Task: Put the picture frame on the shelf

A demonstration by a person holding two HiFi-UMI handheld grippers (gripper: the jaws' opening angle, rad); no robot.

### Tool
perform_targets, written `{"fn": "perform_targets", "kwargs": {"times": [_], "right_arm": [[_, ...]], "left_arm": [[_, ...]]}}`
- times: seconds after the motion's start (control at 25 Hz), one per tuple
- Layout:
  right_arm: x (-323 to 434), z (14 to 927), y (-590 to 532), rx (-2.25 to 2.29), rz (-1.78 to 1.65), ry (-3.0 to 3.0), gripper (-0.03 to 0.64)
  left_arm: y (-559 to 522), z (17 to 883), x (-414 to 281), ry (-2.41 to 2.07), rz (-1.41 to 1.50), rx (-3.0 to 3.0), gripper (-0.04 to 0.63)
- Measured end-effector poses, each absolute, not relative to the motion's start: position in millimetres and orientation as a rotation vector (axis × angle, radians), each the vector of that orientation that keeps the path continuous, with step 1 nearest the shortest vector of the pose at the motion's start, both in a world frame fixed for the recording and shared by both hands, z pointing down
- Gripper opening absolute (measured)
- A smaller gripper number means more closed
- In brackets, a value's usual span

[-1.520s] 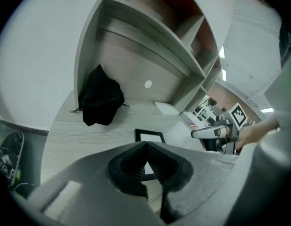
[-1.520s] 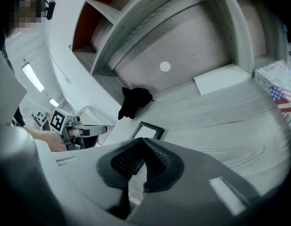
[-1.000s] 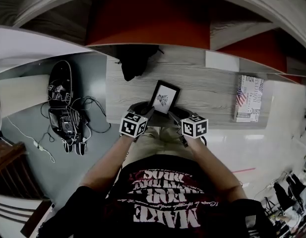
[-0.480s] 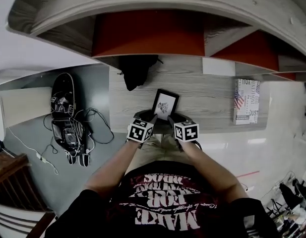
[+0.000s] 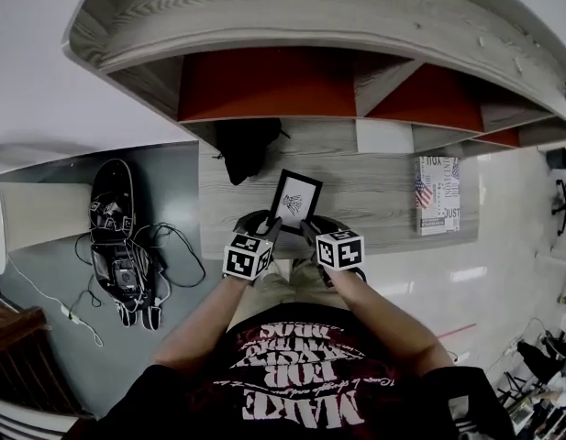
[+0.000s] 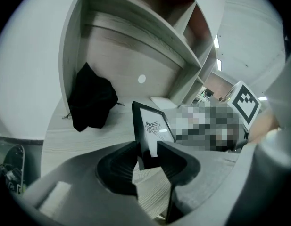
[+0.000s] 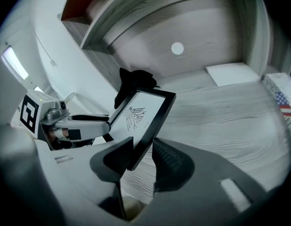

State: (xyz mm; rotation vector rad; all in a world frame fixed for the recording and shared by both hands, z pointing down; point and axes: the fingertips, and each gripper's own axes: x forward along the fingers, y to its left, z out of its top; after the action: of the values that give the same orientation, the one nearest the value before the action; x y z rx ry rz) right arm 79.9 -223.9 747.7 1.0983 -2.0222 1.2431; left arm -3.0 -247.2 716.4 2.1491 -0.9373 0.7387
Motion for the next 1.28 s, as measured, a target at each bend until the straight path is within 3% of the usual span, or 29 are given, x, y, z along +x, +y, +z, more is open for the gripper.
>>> {"fn": "perform_targets", "kwargs": {"times": [1.28], "right_arm": [[51, 509, -293, 1.339, 0.618, -2.486, 0.15]], "left_arm": [[-298, 479, -39, -1.289, 0.201, 2.481, 0.138]]}}
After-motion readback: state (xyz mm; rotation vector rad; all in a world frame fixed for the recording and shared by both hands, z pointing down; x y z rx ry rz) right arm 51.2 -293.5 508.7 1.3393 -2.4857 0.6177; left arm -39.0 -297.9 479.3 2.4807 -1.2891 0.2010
